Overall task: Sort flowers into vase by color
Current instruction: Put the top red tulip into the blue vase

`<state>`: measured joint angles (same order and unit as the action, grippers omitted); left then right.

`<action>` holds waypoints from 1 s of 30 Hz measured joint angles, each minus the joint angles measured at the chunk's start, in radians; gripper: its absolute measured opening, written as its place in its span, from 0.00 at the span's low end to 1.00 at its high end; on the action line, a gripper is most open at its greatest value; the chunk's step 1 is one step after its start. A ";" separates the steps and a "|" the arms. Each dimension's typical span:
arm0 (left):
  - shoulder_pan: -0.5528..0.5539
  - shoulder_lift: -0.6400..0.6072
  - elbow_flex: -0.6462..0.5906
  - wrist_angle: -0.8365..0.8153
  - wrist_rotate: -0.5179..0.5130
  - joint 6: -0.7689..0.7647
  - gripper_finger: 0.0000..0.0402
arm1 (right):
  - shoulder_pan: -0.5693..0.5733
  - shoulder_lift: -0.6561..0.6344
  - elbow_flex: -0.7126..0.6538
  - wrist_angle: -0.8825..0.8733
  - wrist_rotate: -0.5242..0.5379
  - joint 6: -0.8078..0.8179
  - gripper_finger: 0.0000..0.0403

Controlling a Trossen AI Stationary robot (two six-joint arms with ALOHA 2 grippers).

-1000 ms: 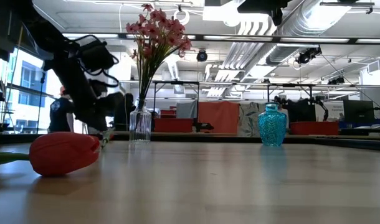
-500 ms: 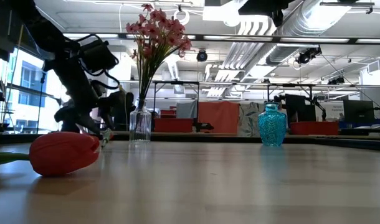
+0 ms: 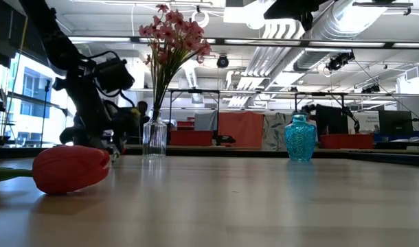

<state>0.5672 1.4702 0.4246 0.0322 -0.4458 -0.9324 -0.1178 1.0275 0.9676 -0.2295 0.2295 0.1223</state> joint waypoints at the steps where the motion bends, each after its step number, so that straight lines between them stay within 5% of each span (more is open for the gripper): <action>1: 0.001 0.014 0.007 -0.001 -0.003 -0.002 0.46 | 0.000 0.000 0.000 0.000 0.000 0.000 0.00; 9: 0.002 0.071 0.039 -0.011 -0.011 0.029 0.41 | 0.000 0.000 0.000 0.000 0.000 0.001 0.00; 14: -0.003 0.056 0.040 -0.087 0.013 0.056 0.09 | 0.001 0.000 0.000 0.000 -0.049 0.008 0.00; 16: -0.008 0.029 0.040 -0.129 0.037 0.107 0.03 | 0.001 0.000 0.000 -0.006 -0.072 0.012 0.00; 23: -0.030 -0.212 0.026 -0.379 0.088 0.223 0.01 | 0.001 0.000 0.000 -0.023 -0.091 0.034 0.00; 30: -0.237 -0.508 0.032 -0.524 0.099 0.290 0.00 | 0.001 0.000 0.000 -0.022 -0.091 0.041 0.00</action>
<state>0.3298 0.9620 0.4570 -0.4915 -0.3473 -0.6424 -0.1169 1.0275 0.9675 -0.2516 0.1387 0.1629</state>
